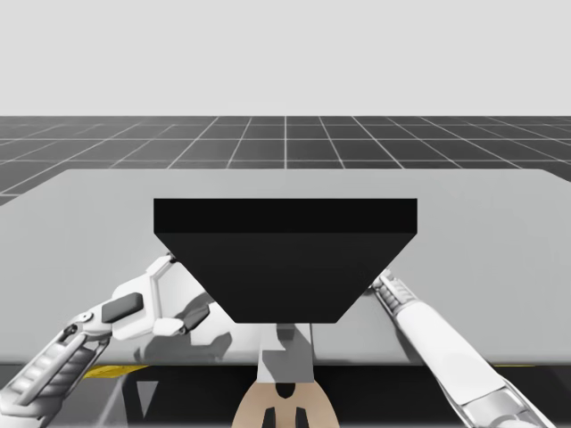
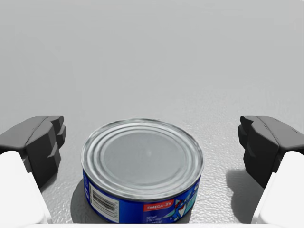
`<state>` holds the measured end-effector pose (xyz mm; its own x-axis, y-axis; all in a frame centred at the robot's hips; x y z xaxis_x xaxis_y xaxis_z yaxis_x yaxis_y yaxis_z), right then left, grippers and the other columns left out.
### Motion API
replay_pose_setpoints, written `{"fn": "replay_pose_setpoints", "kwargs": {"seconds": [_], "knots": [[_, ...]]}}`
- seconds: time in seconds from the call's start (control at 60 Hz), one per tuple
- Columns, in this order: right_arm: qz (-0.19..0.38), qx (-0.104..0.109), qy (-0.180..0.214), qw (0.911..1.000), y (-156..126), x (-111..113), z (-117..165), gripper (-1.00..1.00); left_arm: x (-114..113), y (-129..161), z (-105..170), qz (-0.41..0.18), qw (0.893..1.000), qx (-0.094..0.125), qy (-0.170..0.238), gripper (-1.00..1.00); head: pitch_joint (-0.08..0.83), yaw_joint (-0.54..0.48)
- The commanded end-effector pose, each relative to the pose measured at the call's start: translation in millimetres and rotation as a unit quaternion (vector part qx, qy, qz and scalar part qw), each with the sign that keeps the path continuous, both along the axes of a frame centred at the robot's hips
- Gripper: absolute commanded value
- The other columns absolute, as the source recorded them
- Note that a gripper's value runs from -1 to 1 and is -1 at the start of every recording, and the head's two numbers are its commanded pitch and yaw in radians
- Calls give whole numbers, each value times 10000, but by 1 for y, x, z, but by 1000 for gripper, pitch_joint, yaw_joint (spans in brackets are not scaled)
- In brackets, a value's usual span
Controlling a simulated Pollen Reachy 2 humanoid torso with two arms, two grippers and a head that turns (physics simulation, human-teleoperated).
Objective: Reach around the screen and pick up the object behind it.
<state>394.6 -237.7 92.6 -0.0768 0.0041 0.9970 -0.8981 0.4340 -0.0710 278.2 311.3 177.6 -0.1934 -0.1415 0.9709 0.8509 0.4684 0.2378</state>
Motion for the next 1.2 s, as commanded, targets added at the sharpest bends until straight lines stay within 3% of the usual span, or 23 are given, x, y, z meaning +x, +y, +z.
{"fn": "replay_pose_setpoints", "kwargs": {"seconds": [0.017,0.033,0.067,0.1,0.117,0.133,0.25,0.417,0.683,0.85,1.2], "knots": [[501,551,138,9971,7,-7,-19,-1000,-2,0,0,14,10000,48,-48,-1000,174,-28],[452,555,155,9973,8,-9,-20,-974,-3,0,0,17,10000,50,-50,-1000,174,-28],[306,515,65,9982,7,-11,-22,-527,-3,-1,-1,19,10000,60,-54,-1000,174,-29],[357,517,174,9979,7,-12,-23,150,-3,-1,-1,20,10000,71,-56,-1000,174,-29],[362,520,229,9977,7,-13,-24,861,-3,-1,0,26,9999,85,-64,-1000,174,-30],[320,520,239,9978,6,-14,-25,932,-3,-1,0,27,9999,92,-68,-1000,174,-30],[125,570,366,9976,0,-19,-27,1000,-3,-1,0,27,9999,114,-87,-1000,174,-30],[-87,583,208,9980,-16,-27,-18,1000,-3,-1,1,63,9998,137,-100,-1000,174,-30],[-727,581,-108,9956,-85,-42,4,1000,-2,1,5,127,9998,132,-128,-1000,169,-30],[-1037,436,-322,9931,-117,-48,17,1000,-1,0,8,113,9997,139,-154,-1000,167,-31],[-1783,533,-782,9794,-181,-64,56,1000,-2,3,10,177,9996,119,-162,-1000,167,-26]]}}
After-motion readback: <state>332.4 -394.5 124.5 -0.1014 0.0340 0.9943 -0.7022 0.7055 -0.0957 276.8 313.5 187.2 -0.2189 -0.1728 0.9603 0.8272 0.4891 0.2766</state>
